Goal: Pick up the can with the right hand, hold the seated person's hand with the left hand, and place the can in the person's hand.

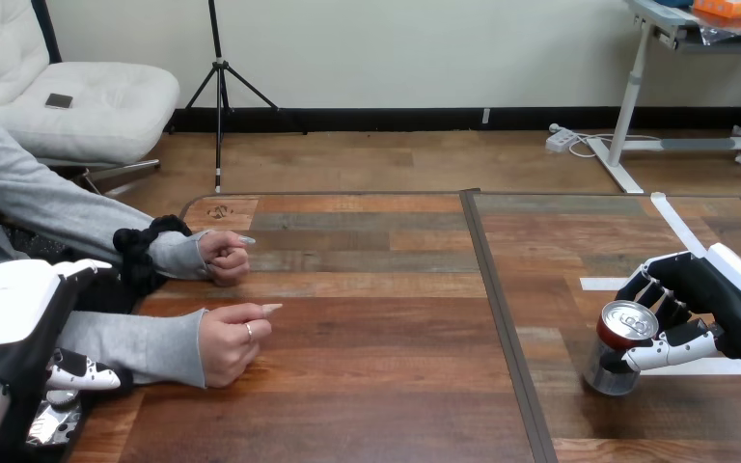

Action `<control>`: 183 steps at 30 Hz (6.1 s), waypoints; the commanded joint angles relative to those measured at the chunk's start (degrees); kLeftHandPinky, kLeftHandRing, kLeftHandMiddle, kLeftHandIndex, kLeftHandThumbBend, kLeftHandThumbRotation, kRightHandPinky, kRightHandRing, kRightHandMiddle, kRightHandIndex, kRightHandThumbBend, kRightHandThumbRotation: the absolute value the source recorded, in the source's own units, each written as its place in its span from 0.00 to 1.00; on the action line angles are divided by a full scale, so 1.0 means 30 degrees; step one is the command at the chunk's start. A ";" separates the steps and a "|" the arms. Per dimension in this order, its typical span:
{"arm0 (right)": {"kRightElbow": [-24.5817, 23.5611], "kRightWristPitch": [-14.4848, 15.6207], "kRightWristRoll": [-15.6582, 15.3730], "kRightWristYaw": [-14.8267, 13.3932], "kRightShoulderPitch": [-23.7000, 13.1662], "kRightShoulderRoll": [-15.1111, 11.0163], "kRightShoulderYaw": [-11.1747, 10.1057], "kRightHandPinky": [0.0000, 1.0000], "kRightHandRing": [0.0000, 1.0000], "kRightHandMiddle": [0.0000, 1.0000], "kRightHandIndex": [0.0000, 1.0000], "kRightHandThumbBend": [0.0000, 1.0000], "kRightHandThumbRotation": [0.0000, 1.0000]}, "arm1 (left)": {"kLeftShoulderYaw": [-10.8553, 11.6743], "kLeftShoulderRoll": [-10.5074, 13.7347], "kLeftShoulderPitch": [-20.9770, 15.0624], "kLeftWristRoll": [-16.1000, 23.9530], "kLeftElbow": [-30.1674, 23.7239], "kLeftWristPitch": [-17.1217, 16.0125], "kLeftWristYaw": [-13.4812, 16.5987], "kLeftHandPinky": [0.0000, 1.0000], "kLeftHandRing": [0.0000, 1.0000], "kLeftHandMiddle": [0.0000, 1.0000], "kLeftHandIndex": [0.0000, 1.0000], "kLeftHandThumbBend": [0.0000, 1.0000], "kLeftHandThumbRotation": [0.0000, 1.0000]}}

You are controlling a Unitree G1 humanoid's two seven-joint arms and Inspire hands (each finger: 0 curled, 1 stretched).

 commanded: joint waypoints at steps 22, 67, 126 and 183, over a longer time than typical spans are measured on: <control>-0.0812 -0.0387 0.0181 -0.0233 -0.1364 -0.0396 -0.0156 0.34 0.37 0.41 0.43 0.77 0.00 | -0.1671 0.0585 -0.2320 0.1470 -0.0490 0.0504 -0.1961 0.71 0.76 0.79 0.77 1.00 0.31; -0.0962 -0.0185 0.0201 -0.0088 -0.1310 -0.0452 -0.0174 0.33 0.36 0.41 0.43 0.77 0.00 | -0.5105 0.0295 -0.5696 0.4922 0.0967 0.1174 -0.3580 0.75 0.80 0.82 0.81 1.00 0.52; -0.0793 -0.0483 0.0451 0.0141 -0.1511 -0.0466 -0.0357 0.34 0.37 0.41 0.43 0.76 0.00 | -0.5282 -0.0989 -0.7771 0.1469 0.3646 0.2381 -0.9722 0.58 0.71 0.76 0.77 1.00 0.18; -0.0089 -0.1111 0.0589 -0.0050 -0.1780 -0.0506 -0.0429 0.30 0.33 0.38 0.43 0.77 0.00 | -0.5807 -0.0997 -0.8388 0.0861 0.3999 0.3617 -1.1317 0.31 0.40 0.47 0.46 0.73 0.00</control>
